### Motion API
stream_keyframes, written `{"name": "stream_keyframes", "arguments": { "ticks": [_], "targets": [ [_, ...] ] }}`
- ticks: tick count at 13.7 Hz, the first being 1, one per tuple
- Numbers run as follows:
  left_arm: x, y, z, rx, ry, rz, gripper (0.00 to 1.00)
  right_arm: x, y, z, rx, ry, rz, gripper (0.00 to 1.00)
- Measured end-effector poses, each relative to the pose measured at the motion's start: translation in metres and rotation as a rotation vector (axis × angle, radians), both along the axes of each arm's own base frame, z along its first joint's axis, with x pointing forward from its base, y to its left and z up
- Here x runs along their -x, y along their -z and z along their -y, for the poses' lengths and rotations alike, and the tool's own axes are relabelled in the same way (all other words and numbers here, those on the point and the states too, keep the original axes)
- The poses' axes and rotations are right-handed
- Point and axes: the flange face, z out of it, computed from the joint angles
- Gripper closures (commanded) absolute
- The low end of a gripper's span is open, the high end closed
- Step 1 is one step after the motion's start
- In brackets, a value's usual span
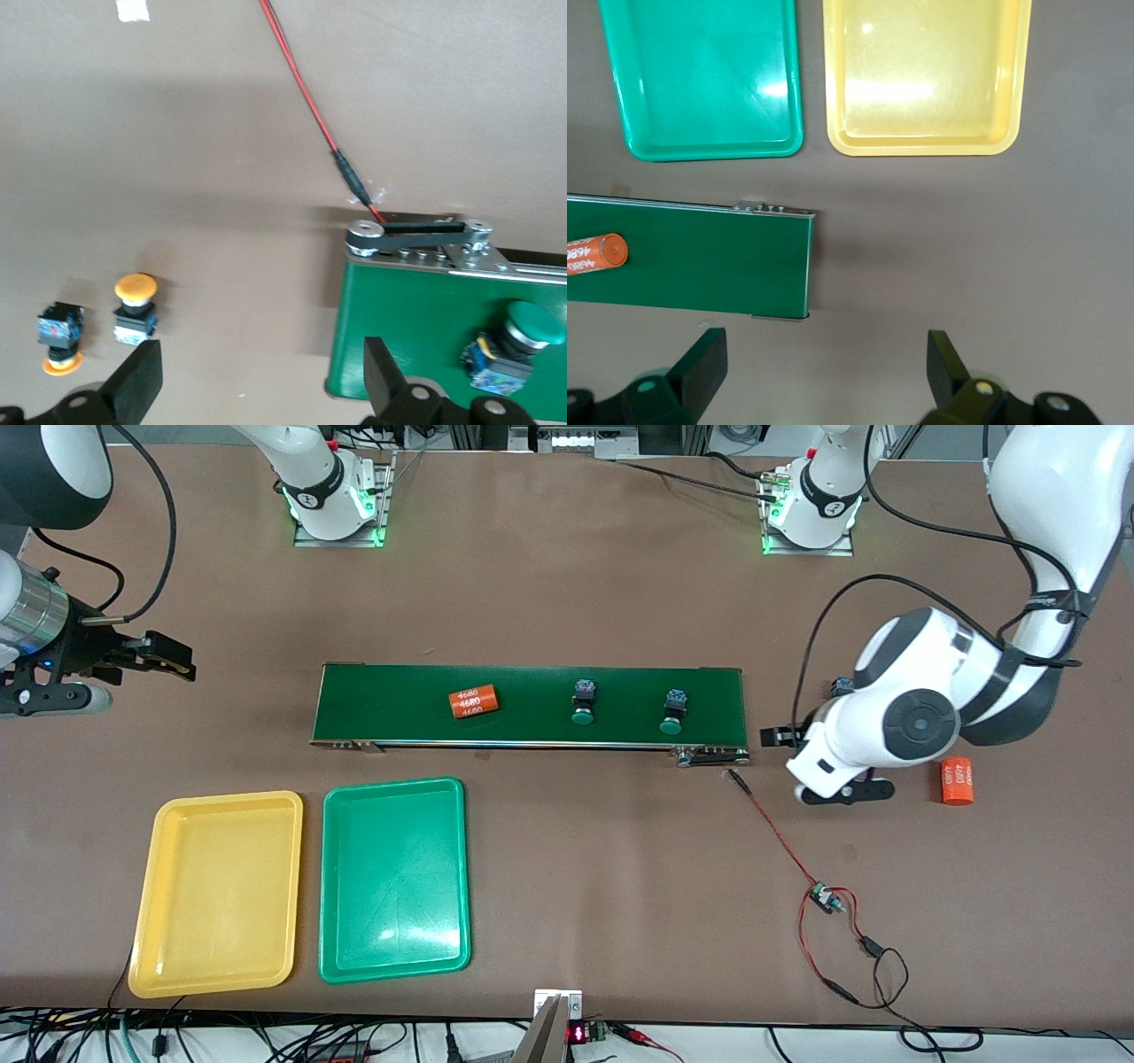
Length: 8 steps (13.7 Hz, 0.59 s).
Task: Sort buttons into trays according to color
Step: 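Grasp a yellow button with the left gripper while the right gripper grasps a green button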
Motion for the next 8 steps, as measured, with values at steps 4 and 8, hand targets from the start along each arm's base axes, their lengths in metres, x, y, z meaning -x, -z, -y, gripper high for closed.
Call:
{"name": "stream_keyframes", "arguments": {
  "ticks": [4,8],
  "targets": [
    [-0.012,-0.004,-0.037,0.025,0.047,0.011,0.00,0.000,0.019,-0.077,-0.035,-0.073,-0.028,0.00],
    [-0.014,0.020,-0.091,0.026,0.116,-0.050,0.00,0.008,0.080,-0.196,-0.112,-0.030,-0.120,0.00]
  ]
}}
